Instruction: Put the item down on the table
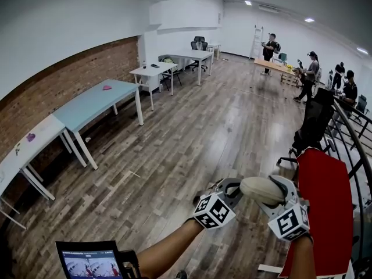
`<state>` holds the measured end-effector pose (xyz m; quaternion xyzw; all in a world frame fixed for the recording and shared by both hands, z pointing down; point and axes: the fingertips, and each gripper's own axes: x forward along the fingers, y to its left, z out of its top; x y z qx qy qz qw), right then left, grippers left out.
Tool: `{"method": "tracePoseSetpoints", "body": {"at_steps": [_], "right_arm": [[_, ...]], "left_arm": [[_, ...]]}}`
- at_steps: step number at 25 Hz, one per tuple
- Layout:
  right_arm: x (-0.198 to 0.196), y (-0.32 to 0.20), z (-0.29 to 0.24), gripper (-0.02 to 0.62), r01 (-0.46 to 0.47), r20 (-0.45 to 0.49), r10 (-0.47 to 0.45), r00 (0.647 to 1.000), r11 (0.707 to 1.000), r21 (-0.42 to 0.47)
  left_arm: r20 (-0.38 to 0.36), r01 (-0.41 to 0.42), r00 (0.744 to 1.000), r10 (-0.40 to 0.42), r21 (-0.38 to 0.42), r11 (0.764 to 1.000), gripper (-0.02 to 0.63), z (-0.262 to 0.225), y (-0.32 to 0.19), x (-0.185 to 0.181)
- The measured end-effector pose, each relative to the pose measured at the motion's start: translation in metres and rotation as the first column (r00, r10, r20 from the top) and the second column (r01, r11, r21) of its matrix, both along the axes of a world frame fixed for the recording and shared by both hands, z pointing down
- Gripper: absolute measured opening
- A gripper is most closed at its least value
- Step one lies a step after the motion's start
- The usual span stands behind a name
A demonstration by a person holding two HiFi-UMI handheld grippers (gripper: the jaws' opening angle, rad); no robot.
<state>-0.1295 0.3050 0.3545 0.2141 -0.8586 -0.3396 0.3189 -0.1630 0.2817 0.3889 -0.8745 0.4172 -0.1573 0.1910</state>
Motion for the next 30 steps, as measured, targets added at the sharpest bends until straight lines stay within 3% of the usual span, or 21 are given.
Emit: {"method": "tracePoseSetpoints", "body": {"at_steps": [8, 15, 20, 30], "right_arm": [[-0.005, -0.042, 0.0, 0.304, -0.003, 0.004, 0.003, 1.0, 1.0, -0.006], [0.01, -0.102, 0.011, 0.304, 0.004, 0.055, -0.002, 0.999, 1.0, -0.026], [0.034, -0.138, 0.013, 0.304, 0.038, 0.077, -0.038, 0.996, 0.999, 0.0], [0.108, -0.208, -0.006, 0.304, 0.058, 0.092, -0.075, 0.993, 0.983, 0.174]], "left_arm": [[0.01, 0.034, 0.999, -0.034, -0.03, 0.999, 0.002, 0.003, -0.038, -0.014], [0.031, 0.072, 0.997, -0.07, -0.057, 0.996, 0.002, 0.014, -0.088, -0.002], [0.029, 0.093, 0.995, -0.092, -0.04, 0.995, 0.002, 0.013, -0.126, 0.023], [0.026, 0.105, 0.994, -0.106, 0.038, 0.994, 0.002, 0.001, -0.197, 0.101]]}}
